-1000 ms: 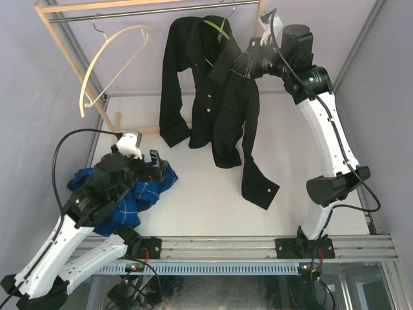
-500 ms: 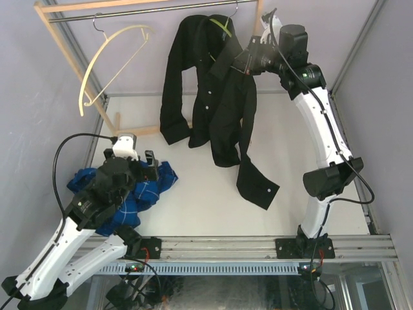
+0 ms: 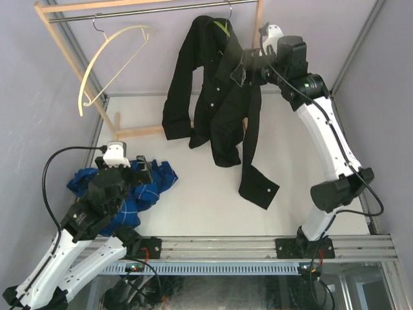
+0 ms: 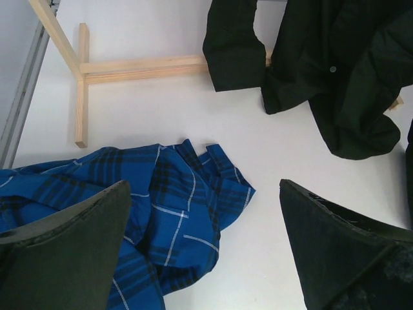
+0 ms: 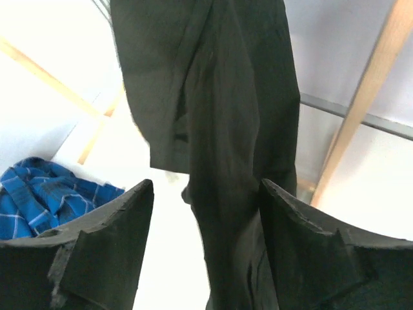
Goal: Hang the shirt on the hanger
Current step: Place the hanger at the clothesline, then adjust the shirt at the center of the board.
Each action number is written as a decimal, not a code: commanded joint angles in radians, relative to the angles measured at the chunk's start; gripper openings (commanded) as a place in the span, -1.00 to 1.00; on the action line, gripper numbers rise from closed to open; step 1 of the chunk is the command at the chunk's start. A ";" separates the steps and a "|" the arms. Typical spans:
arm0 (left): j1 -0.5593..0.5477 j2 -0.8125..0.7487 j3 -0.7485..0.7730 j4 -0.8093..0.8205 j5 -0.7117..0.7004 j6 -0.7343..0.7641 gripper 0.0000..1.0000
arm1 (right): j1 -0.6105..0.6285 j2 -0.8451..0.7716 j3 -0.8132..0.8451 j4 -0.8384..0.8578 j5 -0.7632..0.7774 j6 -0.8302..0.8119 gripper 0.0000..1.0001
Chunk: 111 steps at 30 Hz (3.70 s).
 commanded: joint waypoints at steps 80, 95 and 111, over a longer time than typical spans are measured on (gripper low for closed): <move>0.006 0.061 -0.004 0.092 -0.081 -0.043 1.00 | 0.412 -0.197 -1.004 0.710 0.466 0.227 -0.04; 0.007 0.130 0.008 0.101 -0.008 -0.065 1.00 | 0.561 -0.496 -1.319 0.430 0.810 0.447 0.80; 0.007 0.161 0.043 -0.013 0.035 -0.253 1.00 | 0.580 -0.755 -1.396 0.217 0.789 0.372 0.99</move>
